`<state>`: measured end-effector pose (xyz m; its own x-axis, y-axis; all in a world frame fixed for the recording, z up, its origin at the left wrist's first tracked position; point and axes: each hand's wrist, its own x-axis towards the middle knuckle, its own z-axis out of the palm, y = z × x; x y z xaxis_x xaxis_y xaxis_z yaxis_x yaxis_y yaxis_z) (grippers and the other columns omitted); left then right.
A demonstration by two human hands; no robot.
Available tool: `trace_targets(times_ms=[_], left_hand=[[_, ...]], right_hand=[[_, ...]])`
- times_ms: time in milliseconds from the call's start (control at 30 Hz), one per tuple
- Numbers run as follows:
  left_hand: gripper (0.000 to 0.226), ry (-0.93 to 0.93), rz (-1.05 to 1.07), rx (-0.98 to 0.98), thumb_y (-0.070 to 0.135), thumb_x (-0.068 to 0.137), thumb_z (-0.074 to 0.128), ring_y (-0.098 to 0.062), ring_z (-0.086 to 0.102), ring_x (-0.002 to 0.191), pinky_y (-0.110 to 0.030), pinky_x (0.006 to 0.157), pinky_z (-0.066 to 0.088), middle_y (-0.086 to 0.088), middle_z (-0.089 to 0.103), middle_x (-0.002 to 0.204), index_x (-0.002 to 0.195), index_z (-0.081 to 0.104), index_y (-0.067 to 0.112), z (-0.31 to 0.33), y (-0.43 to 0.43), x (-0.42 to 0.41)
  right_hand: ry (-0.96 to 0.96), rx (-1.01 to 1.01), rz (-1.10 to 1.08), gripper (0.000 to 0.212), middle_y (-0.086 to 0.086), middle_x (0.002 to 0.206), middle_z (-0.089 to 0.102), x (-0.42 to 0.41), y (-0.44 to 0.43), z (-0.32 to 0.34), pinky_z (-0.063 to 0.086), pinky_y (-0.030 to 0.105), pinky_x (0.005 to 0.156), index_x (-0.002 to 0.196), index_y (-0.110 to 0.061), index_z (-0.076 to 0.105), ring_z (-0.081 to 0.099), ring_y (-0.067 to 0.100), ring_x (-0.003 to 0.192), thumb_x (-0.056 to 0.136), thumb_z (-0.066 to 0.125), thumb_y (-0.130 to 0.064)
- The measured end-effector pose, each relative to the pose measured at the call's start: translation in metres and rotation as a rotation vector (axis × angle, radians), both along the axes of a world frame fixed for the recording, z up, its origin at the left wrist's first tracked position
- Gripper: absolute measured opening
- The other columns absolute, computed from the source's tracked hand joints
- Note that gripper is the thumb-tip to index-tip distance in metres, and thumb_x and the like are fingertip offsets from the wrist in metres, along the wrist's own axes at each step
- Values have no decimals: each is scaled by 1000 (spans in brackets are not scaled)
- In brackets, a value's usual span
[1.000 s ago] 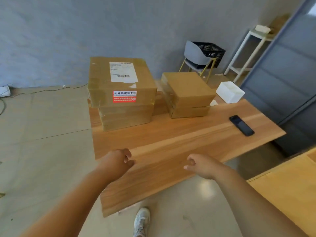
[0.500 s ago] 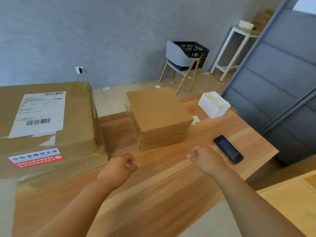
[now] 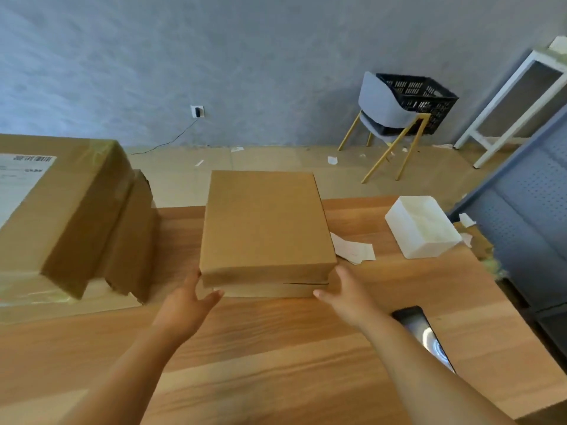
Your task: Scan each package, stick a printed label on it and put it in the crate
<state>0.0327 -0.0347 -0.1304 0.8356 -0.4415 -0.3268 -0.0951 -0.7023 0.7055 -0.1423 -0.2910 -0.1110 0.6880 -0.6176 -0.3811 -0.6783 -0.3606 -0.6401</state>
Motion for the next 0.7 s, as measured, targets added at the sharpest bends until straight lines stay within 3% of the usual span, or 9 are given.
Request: trace_targets(times_ms=[67, 133, 267, 333, 400, 467, 533, 600, 700], left_hand=[[57, 2, 39, -39, 44, 81, 64, -12, 52, 92, -30, 73, 42, 4, 60, 124, 132, 42, 35, 2, -5, -6], [59, 2, 80, -106, 41, 79, 68, -13, 54, 101, -30, 79, 43, 8, 58, 125, 132, 42, 37, 8, -7, -12], [65, -95, 83, -285, 37, 77, 71, -6, 46, 121, -34, 100, 39, 19, 49, 133, 133, 39, 44, 37, -9, -22], [58, -147, 58, -389, 37, 79, 69, -3, 50, 120, -35, 100, 42, 20, 54, 130, 130, 43, 46, 57, -10, -26], [49, -209, 49, -495, 34, 83, 66, 3, 57, 109, -24, 89, 47, 24, 61, 118, 123, 46, 54, 79, -11, -31], [44, -238, 85, -587, 36, 84, 63, 9, 58, 103, -13, 79, 47, 29, 62, 112, 117, 47, 60, 101, -10, -35], [41, -238, 127, -659, 49, 81, 59, 7, 57, 108, -18, 84, 46, 27, 62, 114, 120, 48, 55, 117, -5, -38], [42, -247, 163, -701, 57, 76, 57, 4, 56, 109, -27, 87, 48, 23, 63, 115, 117, 50, 53, 127, 4, -43], [38, -271, 179, -695, 59, 75, 56, 0, 61, 100, -33, 82, 53, 12, 62, 114, 113, 54, 50, 132, 24, -55]], right_hand=[[-74, 47, 36, 53, -20, 126, 48, -1, -10, -6, 41, 28, 92, 125, -36, 45, 48, 12, 123, 80, 72, -41], [-162, 75, 32, 77, -25, 131, 37, -3, -16, -6, 33, 25, 101, 142, -30, 37, 37, 8, 132, 77, 77, -35], [-387, 87, 51, 78, -54, 119, 39, -3, -23, 17, 35, 7, 91, 118, -73, 36, 36, -28, 113, 75, 80, -25], [-498, 127, 1, 80, -36, 137, 42, 1, -25, 32, 38, 11, 96, 136, -57, 34, 39, -23, 114, 76, 79, -29], [-591, 170, -26, 82, -14, 143, 47, 5, -27, 56, 42, 27, 102, 146, -34, 34, 47, -4, 123, 76, 77, -34], [-691, 155, 27, 68, -13, 132, 58, 5, -23, 81, 48, 26, 97, 140, -32, 44, 55, 5, 120, 79, 74, -34], [-769, 116, 54, 43, -17, 116, 67, 2, -11, 106, 50, 13, 82, 123, -41, 57, 62, 2, 107, 84, 70, -28], [-819, 58, 17, 26, -19, 106, 70, -5, 4, 126, 50, 12, 74, 109, -46, 63, 65, 0, 98, 83, 65, -39], [-809, -13, -61, 40, -19, 96, 70, -19, 26, 138, 49, 13, 67, 106, -35, 65, 64, -2, 89, 77, 58, -62]])
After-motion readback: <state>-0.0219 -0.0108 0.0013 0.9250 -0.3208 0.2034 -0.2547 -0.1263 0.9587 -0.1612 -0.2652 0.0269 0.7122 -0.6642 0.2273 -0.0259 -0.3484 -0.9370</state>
